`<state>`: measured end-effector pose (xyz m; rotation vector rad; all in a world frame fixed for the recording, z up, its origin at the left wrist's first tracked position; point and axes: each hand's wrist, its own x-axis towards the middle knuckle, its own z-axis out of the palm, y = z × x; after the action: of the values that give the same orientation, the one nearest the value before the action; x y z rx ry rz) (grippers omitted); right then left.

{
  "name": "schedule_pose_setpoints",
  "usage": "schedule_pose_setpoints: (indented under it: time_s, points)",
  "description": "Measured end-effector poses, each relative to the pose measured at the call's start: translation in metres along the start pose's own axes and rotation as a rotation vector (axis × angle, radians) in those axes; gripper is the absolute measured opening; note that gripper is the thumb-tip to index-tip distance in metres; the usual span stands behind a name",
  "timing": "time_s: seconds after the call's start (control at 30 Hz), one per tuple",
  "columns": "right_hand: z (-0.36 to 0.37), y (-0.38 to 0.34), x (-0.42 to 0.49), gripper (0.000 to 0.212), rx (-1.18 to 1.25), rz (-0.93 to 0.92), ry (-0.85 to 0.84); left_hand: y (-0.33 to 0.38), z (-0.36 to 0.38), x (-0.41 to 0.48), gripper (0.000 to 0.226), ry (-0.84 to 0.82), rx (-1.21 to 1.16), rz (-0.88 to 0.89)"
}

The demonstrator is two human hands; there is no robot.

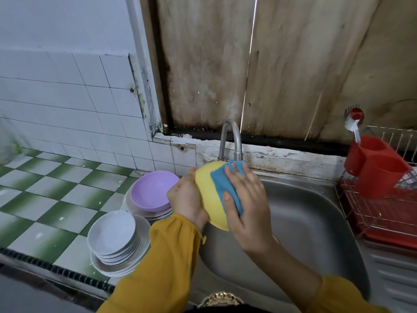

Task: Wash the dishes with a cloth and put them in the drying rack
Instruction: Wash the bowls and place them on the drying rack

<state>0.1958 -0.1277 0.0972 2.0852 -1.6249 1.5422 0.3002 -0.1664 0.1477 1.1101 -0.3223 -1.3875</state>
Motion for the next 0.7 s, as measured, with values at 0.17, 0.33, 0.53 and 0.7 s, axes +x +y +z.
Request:
schedule_pose_setpoints:
  time_s: [0.17, 0.33, 0.53, 0.7]
  points:
    - [-0.005, 0.007, 0.01, 0.048, 0.202, 0.381, 0.085, -0.006, -0.003, -0.007, 0.015, 0.025, -0.025, -0.05]
    - [0.014, -0.003, -0.002, 0.051, -0.097, -0.097, 0.144, 0.004, 0.004, -0.01, 0.012, 0.025, -0.087, 0.058]
    - [0.0, 0.0, 0.016, 0.034, 0.757, 0.628, 0.234, 0.007, -0.005, -0.011, 0.015, -0.133, -0.045, 0.129]
    - [-0.036, -0.012, 0.052, 0.016, 0.767, 0.66, 0.012, 0.02, -0.014, -0.022, 0.022, -0.423, 0.282, 0.571]
